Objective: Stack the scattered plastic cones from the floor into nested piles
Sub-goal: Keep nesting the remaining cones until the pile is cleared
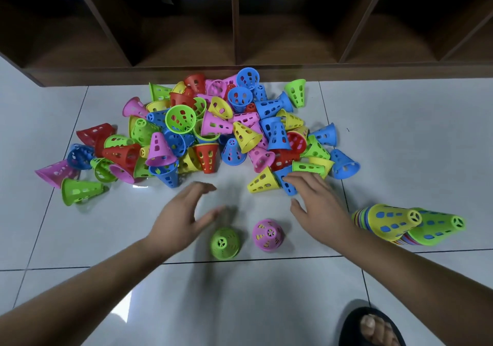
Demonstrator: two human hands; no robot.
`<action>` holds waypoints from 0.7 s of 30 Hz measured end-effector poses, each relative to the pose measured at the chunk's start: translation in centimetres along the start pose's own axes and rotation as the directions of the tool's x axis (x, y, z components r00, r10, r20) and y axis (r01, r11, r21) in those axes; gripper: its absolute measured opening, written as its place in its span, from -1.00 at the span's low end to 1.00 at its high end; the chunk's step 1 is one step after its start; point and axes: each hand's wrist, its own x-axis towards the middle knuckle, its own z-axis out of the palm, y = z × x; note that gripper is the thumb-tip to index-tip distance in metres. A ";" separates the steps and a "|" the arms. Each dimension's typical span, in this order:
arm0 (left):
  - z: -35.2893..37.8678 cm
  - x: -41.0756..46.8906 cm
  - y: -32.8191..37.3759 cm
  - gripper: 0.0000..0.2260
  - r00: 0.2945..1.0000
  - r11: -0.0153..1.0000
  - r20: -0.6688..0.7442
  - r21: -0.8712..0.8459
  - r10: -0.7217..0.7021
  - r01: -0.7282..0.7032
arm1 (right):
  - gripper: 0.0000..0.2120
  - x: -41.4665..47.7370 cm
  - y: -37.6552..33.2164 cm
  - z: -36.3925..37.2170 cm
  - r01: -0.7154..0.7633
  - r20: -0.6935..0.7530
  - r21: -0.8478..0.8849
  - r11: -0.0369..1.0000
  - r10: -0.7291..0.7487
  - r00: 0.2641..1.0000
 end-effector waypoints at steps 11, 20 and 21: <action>-6.4 6.5 -4.9 -0.60 0.923 0.941 -0.373 0.270 -0.094 0.205 | -0.35 1.8 -0.6 2.3 0.058 0.275 -0.086 0.995 -0.033 0.961; -7.2 7.6 -6.7 -0.58 0.882 0.912 -0.352 0.148 -0.313 0.382 | -0.70 0.1 -0.3 3.3 -0.186 0.233 0.135 0.973 0.151 0.961; -7.2 7.5 -6.6 -0.56 0.883 0.911 -0.351 0.154 -0.312 0.383 | -0.74 -0.2 -0.4 3.3 -0.202 0.224 0.167 0.965 0.163 0.961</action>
